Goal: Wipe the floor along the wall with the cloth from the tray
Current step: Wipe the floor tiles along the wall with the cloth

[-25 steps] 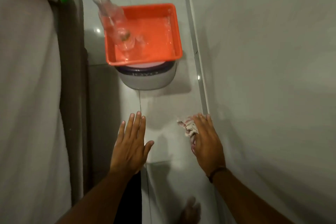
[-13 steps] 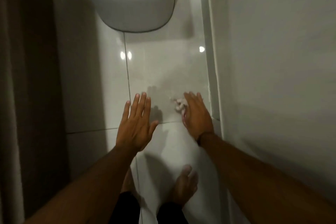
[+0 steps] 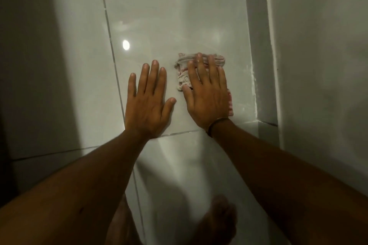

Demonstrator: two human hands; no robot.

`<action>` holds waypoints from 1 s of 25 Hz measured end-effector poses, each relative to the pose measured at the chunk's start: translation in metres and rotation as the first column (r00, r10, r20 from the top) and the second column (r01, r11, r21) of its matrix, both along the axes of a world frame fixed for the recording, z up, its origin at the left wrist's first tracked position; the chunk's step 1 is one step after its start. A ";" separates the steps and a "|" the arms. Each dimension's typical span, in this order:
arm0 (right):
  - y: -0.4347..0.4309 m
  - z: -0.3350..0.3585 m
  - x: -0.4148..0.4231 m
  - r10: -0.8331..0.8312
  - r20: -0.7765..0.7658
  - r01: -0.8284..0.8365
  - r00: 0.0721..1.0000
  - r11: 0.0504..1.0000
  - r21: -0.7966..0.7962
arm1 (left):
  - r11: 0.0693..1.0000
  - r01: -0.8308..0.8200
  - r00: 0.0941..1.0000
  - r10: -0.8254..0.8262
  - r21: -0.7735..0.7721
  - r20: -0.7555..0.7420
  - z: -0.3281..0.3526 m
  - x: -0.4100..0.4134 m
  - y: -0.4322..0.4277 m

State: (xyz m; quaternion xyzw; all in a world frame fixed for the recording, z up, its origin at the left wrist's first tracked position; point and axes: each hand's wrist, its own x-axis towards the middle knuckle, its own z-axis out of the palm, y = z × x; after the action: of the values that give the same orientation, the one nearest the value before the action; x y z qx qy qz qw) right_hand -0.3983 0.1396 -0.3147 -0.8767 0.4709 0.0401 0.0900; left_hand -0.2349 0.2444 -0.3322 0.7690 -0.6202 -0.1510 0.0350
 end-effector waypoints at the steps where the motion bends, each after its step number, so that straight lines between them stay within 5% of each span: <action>1: 0.000 -0.001 0.001 -0.001 0.004 0.001 1.000 1.000 -0.006 | 1.000 0.002 1.000 -0.003 -0.011 -0.006 -0.001 0.000 0.001; 15: -0.114 -0.013 -0.017 -0.216 0.080 0.221 0.973 0.973 -0.064 | 0.998 0.008 1.000 -0.009 -0.065 -0.020 -0.005 0.004 0.000; 25: -0.059 -0.006 -0.044 -0.293 0.083 0.292 0.953 0.956 0.024 | 0.998 0.009 1.000 -0.011 -0.063 -0.028 -0.005 0.004 0.001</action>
State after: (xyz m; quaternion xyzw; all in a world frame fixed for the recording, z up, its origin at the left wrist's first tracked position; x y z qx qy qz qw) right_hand -0.4423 0.0805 -0.3204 -0.7978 0.5908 -0.0084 0.1199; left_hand -0.2308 0.2458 -0.3372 0.7621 -0.6280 -0.1423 0.0673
